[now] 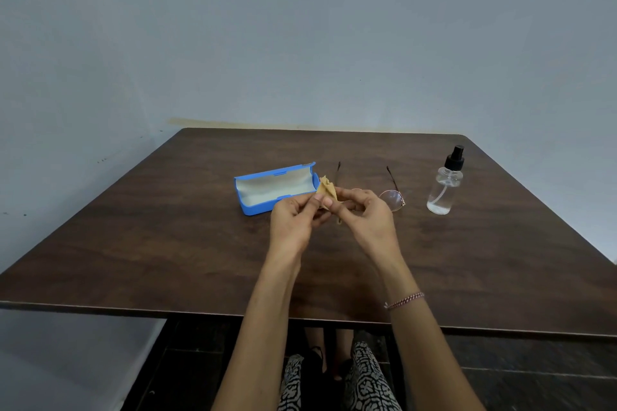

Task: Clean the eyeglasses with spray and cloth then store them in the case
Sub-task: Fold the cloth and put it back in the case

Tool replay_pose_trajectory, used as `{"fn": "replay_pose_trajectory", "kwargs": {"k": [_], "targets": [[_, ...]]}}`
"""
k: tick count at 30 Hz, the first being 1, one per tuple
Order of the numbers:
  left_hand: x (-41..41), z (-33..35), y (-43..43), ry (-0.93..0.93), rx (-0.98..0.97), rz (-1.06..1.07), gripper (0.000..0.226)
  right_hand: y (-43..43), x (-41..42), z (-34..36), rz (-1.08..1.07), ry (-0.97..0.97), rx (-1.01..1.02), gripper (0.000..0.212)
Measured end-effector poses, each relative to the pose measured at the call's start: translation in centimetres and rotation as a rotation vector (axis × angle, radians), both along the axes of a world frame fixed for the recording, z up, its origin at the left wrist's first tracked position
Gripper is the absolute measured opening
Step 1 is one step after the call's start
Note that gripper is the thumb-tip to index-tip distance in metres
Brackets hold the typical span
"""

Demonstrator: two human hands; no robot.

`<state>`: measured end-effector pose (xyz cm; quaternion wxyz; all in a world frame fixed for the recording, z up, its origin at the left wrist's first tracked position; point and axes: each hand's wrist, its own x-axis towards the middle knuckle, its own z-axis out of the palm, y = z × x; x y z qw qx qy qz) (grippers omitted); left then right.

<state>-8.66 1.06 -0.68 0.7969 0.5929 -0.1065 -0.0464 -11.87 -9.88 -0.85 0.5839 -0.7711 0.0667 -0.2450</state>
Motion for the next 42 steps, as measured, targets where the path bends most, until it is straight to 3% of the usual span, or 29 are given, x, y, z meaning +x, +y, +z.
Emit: {"fn": "replay_pose_trajectory", "kwargs": {"k": [7, 12, 15, 18, 22, 25, 32, 42], "targets": [[0.6, 0.8, 1.4, 0.133, -0.012, 0.109, 0.018, 0.2, 1.5, 0.0, -0.081, 0.020, 0.047, 0.004], [2.3, 1.3, 3.8, 0.223, -0.134, 0.351, 0.013, 0.4, 3.7, 0.5, -0.040, 0.036, 0.291, 0.007], [3.8, 1.3, 5.0, 0.232, -0.090, 0.397, 0.009, 1.0, 5.4, 0.8, 0.029, 0.081, 0.406, 0.004], [5.5, 0.9, 5.7, 0.243, -0.044, 0.454, 0.018, 1.3, 7.4, 0.8, 0.019, 0.138, 0.417, 0.015], [7.6, 0.4, 6.1, 0.237, 0.079, 0.569, 0.022, 1.2, 10.1, 0.1, -0.091, 0.200, 0.125, 0.024], [8.7, -0.1, 6.1, 0.205, 0.295, 0.657, 0.019, 1.3, 11.2, -0.4, -0.201, 0.241, -0.203, 0.021], [8.5, -1.1, 5.6, 0.102, 0.800, 0.802, 0.011, 2.7, 11.2, -1.3, -0.259, 0.261, -0.589, 0.019], [9.4, -2.5, 5.3, -0.122, 1.032, 0.870, 0.011, 2.6, 11.7, -2.1, -0.294, 0.183, -0.730, 0.020]]}}
